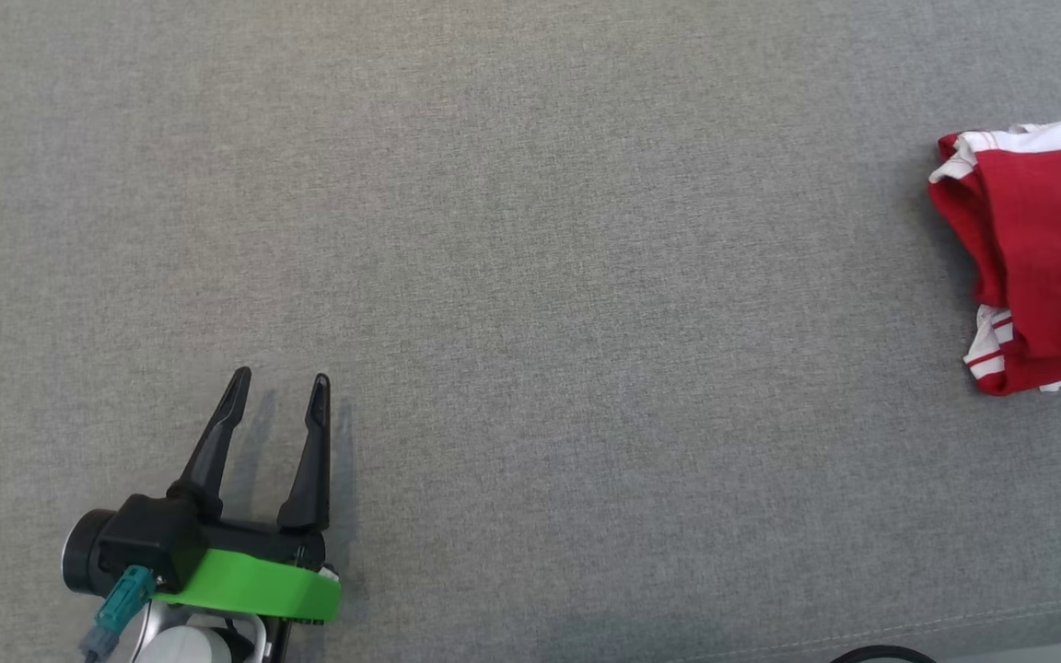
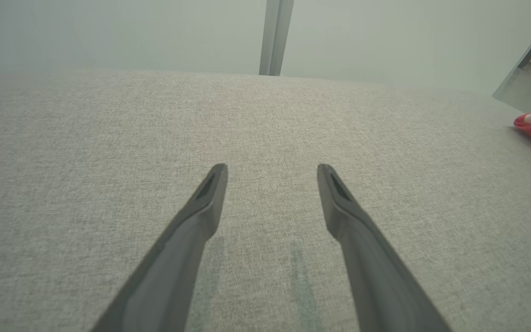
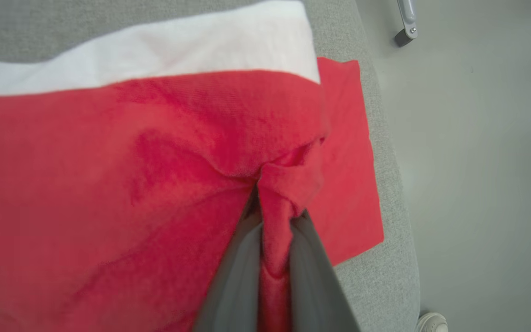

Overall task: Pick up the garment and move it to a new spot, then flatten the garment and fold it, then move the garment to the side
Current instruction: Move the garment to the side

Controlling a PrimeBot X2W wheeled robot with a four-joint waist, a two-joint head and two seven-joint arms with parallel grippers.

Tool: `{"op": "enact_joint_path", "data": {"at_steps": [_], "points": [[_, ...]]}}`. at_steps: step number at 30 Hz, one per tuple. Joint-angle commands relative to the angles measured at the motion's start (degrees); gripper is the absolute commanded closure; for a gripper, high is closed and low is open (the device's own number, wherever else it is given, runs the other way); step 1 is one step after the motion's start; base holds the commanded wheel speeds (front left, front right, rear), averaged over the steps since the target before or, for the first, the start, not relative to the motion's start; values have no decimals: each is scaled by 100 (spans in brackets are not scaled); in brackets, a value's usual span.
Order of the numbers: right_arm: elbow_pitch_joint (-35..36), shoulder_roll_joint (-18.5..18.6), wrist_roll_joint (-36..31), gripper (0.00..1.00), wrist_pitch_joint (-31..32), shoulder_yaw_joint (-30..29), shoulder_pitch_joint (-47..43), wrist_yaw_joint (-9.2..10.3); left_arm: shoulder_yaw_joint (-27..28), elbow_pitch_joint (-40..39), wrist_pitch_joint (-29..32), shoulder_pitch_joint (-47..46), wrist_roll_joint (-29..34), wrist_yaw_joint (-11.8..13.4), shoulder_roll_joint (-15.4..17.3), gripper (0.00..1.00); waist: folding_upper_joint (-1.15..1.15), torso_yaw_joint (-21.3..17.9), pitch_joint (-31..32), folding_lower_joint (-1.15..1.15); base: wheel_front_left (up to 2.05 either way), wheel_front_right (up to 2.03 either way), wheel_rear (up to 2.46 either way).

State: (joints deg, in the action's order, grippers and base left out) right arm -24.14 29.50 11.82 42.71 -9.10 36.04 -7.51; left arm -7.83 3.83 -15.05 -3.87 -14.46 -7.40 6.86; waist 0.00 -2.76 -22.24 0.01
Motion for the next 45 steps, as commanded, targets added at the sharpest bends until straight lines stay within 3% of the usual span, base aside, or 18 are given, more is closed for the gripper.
{"op": "enact_joint_path", "data": {"at_steps": [1,2,3,10,16,24,28,32,37,45], "points": [[-105,2,-218,100,-137,-76,-35,5,16,-9,-15,12,33,-16,25,0,0,38,0,-1,0,0,0],[-144,-13,-361,73,-281,-132,-26,6,27,-12,-15,39,33,-16,21,0,0,45,5,-1,0,0,0],[-190,-16,-482,0,-439,-178,-5,7,38,-17,-15,57,36,-16,17,0,0,51,8,-1,0,0,0],[-380,-110,-879,0,-1134,-147,-9,8,82,18,-15,164,50,-16,-36,0,0,29,203,-1,0,0,0],[379,-460,-572,0,-2754,-266,-329,8,140,109,-15,378,-6,-16,-135,0,0,76,776,-1,0,0,0],[1612,-1285,-457,0,-4230,-418,-2017,7,382,331,-15,918,17,-16,-224,0,0,225,1641,-1,0,0,0],[1737,-1734,-831,0,-4857,-402,-2925,8,544,477,-15,1060,101,-16,-245,0,0,317,1865,-1,0,0,0],[1403,-2230,-1231,0,-5526,-447,-3579,7,544,629,-14,1075,206,-16,-264,0,0,466,2052,-1,0,0,0],[1102,-2536,-1612,0,-5786,-475,-3875,8,476,807,-15,1054,247,-16,-238,0,0,561,2207,-1,0,0,0],[1402,-2654,-1613,0,-5791,-445,-3753,8,327,904,-15,871,174,-16,-187,0,0,608,2251,-1,0,0,0]]}}
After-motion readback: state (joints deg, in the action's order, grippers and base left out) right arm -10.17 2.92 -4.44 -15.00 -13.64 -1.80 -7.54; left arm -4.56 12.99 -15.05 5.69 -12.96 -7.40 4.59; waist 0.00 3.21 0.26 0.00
